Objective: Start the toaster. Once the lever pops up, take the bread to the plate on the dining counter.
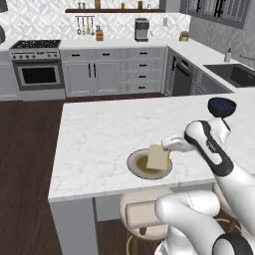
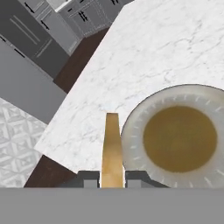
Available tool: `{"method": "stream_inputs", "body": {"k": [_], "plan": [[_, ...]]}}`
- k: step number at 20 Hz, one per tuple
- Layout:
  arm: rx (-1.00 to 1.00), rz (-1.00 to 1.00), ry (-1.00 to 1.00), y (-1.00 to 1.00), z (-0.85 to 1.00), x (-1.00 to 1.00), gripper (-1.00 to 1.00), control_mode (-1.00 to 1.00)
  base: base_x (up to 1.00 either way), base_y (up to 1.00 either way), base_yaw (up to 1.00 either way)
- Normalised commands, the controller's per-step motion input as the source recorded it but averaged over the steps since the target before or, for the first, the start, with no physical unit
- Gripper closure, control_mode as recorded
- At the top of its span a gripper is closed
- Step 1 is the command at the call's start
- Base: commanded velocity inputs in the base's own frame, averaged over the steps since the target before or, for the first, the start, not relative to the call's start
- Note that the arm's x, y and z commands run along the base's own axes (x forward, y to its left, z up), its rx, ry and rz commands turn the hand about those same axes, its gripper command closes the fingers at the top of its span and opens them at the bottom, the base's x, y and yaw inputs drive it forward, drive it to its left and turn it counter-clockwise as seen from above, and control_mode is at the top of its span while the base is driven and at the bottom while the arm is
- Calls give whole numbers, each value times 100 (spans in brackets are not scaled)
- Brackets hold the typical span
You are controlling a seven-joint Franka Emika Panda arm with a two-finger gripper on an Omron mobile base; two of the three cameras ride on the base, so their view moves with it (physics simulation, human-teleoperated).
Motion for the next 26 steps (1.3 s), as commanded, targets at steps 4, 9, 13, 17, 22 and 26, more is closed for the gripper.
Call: {"method": "stream_inputs", "body": {"k": [4, 9, 13, 17, 22, 26], "plan": [[0, 0, -10, 15, -55, 29, 100, -100, 0, 0, 0], [0, -1, -14, 10, -25, 32, 100, -100, 0, 0, 0], [0, -2, -10, 0, -20, 41, 100, -100, 0, 0, 0], [0, 0, -1, 0, -28, 28, 100, -100, 0, 0, 0], [0, 0, 0, 0, -31, 17, 100, -100, 0, 0, 0], [0, 0, 0, 1, -21, 9, -100, -100, 0, 0, 0]]}}
